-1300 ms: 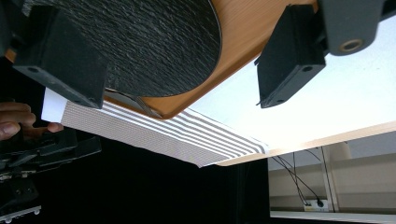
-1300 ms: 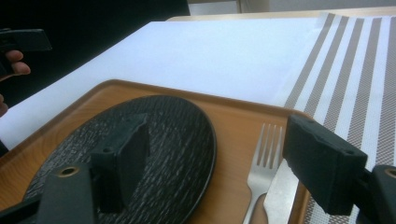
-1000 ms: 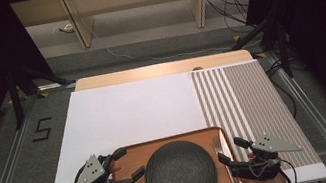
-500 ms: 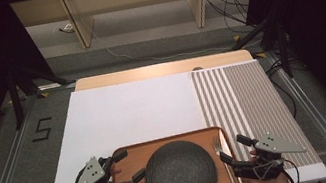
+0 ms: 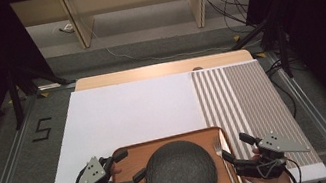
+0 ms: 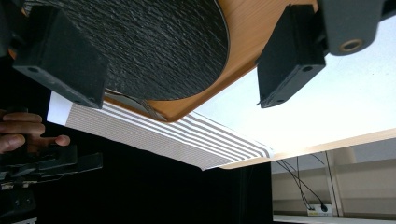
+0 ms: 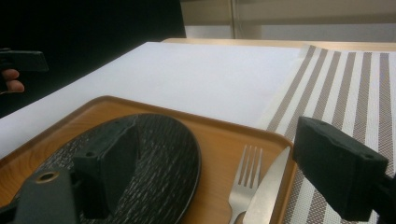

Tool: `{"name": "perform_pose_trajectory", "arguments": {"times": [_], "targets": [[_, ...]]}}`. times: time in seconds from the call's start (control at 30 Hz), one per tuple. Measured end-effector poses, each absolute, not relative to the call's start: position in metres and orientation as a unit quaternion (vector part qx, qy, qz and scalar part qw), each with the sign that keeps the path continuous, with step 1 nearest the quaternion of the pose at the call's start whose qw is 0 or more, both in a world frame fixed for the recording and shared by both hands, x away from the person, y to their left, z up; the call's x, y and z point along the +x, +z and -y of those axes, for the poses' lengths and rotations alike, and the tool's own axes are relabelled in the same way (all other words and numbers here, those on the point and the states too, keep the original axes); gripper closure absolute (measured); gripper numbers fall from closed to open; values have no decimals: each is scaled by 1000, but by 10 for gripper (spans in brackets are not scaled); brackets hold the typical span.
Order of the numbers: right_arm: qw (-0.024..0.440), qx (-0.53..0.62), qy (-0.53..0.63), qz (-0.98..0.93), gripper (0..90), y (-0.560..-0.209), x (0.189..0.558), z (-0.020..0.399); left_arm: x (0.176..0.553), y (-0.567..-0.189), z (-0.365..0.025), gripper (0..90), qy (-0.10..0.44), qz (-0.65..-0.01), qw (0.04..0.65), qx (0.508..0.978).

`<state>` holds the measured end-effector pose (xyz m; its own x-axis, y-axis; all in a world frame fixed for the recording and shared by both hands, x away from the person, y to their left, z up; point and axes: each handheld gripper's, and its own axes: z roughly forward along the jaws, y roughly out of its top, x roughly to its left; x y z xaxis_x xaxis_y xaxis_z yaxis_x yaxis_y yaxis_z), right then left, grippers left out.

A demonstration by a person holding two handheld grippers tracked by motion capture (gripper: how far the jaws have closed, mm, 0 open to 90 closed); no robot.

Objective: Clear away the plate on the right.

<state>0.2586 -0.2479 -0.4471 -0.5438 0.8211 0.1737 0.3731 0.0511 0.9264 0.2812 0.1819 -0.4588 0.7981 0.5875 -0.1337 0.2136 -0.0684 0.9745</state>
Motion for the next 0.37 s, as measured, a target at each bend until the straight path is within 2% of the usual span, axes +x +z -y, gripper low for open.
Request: {"name": "perform_pose_trajectory", "arguments": {"times": [0.37], "targets": [[209,431,536,-695,163,-447,259,248,282,-459,-182,163,150,-281,622,716]]}}
